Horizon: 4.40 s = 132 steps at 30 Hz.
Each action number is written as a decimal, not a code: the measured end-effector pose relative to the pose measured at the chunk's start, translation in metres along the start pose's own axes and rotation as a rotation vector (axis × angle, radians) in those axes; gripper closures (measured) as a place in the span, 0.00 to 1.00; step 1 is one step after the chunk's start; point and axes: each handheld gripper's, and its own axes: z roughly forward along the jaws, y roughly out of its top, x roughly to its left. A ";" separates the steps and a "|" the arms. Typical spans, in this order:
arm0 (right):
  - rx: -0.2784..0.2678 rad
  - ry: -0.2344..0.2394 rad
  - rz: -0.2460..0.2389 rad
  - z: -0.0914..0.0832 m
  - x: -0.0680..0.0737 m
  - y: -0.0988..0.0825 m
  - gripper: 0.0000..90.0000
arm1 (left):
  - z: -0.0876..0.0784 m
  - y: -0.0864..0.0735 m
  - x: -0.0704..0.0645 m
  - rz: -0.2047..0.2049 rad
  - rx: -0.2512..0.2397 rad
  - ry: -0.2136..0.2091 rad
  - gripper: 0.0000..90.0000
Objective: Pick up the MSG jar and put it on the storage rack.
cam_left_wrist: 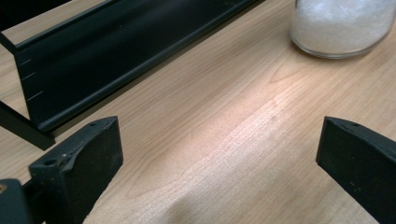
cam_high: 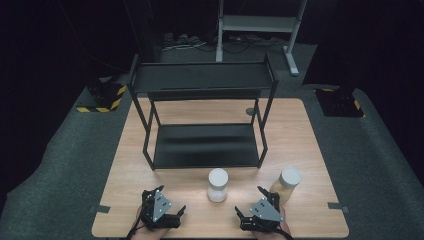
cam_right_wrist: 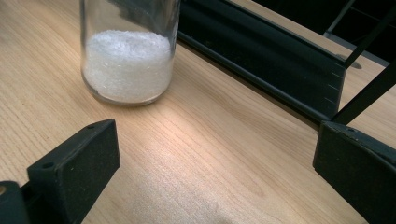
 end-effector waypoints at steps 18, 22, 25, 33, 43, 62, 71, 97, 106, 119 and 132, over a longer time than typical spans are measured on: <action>-0.009 0.002 0.011 -0.001 -0.002 -0.002 0.00 | -0.001 -0.001 0.006 -0.045 -0.001 -0.012 0.01; -0.009 0.005 0.007 -0.001 -0.002 -0.002 0.00 | -0.002 -0.003 0.009 -0.063 -0.004 -0.021 0.01; -0.010 0.008 0.009 -0.001 -0.003 -0.002 0.00 | -0.003 -0.003 0.011 -0.075 -0.006 -0.026 0.01; -0.011 0.015 0.014 -0.001 -0.004 -0.002 0.00 | -0.006 -0.004 0.014 -0.102 -0.025 -0.039 0.01; -0.012 0.021 0.018 -0.001 -0.006 -0.002 0.00 | -0.016 -0.002 0.019 -0.144 -0.104 -0.074 0.01; -0.016 0.025 0.020 -0.001 -0.007 -0.003 0.00 | -0.017 0.025 0.021 -0.131 -0.189 -0.120 0.01; -0.018 0.027 0.021 -0.001 -0.007 -0.003 0.00 | -0.014 0.038 0.017 -0.112 -0.212 -0.144 0.01; -0.019 0.029 0.021 -0.001 -0.008 -0.004 0.00 | 0.009 0.064 0.006 -0.088 -0.252 -0.234 0.01; -0.021 0.030 0.022 -0.002 -0.008 -0.004 0.00 | 0.023 0.068 0.001 -0.101 -0.248 -0.264 0.01; -0.022 0.030 0.021 -0.002 -0.008 -0.004 0.00 | 0.042 0.071 -0.004 -0.121 -0.240 -0.288 0.01; -0.021 0.034 0.023 -0.001 -0.009 -0.004 0.00 | 0.061 0.067 -0.010 -0.149 -0.238 -0.285 0.03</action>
